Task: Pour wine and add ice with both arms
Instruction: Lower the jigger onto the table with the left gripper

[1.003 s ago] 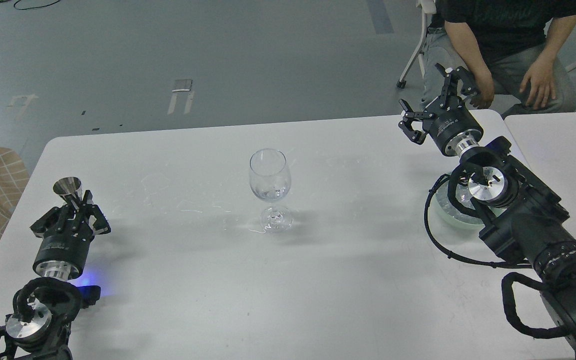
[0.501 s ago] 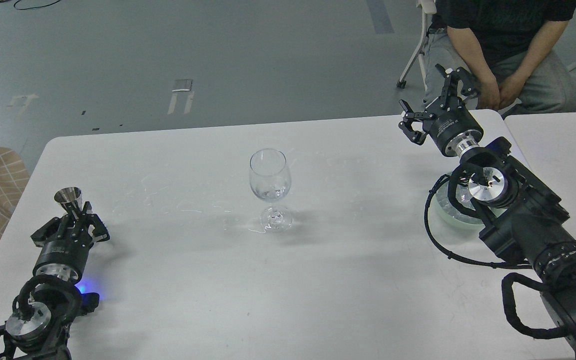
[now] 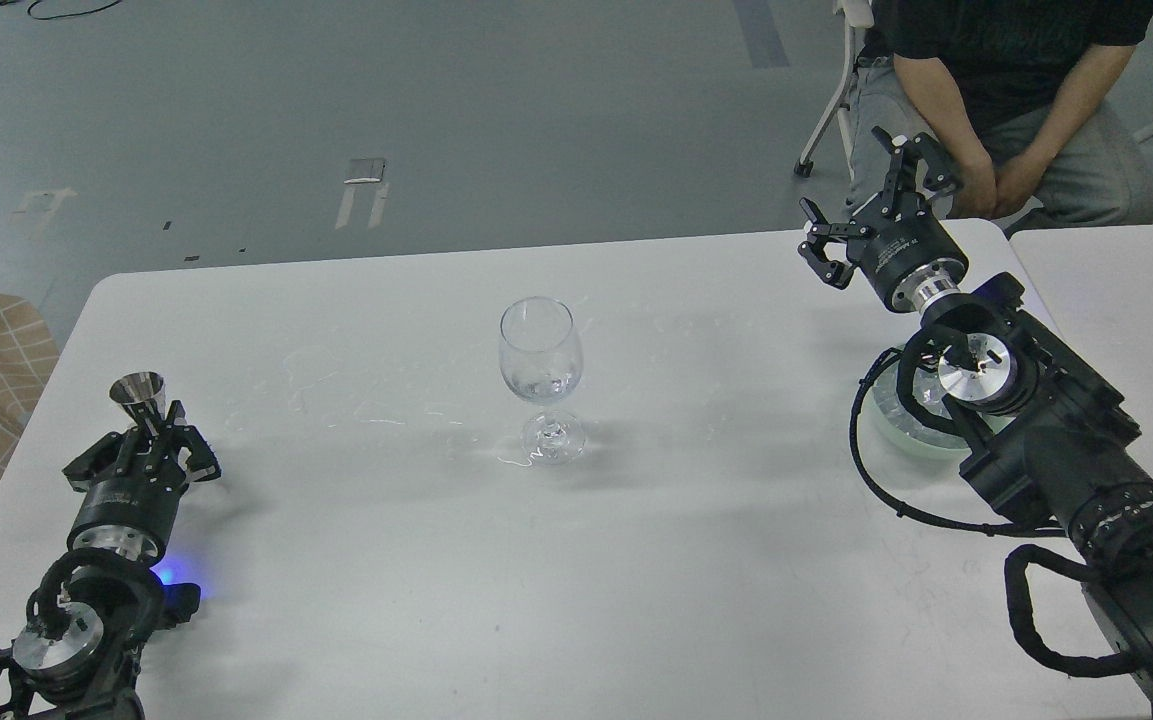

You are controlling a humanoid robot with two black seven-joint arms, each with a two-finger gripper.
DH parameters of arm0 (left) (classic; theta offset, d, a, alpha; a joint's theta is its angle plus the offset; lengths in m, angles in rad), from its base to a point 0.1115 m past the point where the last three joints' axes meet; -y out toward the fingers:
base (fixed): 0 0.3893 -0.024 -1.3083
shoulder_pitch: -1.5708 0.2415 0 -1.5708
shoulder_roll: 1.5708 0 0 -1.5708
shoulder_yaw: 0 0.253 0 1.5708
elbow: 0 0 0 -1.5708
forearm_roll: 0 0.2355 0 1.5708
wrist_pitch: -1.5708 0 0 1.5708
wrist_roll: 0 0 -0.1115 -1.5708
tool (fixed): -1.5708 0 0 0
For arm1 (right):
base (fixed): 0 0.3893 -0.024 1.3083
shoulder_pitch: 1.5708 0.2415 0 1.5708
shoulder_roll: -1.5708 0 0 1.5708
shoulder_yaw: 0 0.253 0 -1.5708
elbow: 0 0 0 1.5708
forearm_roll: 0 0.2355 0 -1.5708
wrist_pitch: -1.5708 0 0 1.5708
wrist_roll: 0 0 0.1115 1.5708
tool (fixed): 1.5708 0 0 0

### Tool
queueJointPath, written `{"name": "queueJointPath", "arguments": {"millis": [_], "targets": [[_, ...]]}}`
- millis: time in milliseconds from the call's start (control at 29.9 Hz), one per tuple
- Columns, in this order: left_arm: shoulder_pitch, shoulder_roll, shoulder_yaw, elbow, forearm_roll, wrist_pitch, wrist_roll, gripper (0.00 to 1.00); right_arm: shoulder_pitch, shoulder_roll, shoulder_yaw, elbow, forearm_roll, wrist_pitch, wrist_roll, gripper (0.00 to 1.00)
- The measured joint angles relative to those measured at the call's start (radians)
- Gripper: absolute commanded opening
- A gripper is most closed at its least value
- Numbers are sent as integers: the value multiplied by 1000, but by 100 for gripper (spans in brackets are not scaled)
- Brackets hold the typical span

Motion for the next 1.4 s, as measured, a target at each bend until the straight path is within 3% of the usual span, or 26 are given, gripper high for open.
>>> {"name": "queueJointPath", "arguments": {"millis": [201, 435, 669, 1170, 1237, 1370, 1404], "targets": [[-1, 0, 0, 0, 1, 8, 0, 5, 0, -1, 0, 0, 0, 0, 1, 100], [-1, 0, 1, 0, 2, 8, -1, 16, -1, -1, 1, 0, 0, 0, 1, 100], [2, -1, 2, -4, 6, 8, -3, 41, -1, -2, 1, 0, 0, 0, 2, 100], [8, -4, 2, -7, 8, 7, -6, 44, -4, -2, 0, 0, 1, 0, 2, 100], [9, -3, 3, -9, 9, 7, -4, 55, -4, -2, 0, 0, 1, 0, 2, 100], [13, 3, 3, -13, 9, 8, -1, 59, -4, -2, 1, 0, 1, 0, 2, 100], [14, 5, 2, -15, 9, 8, 1, 64, -4, -2, 1, 0, 1, 0, 2, 100]]}}
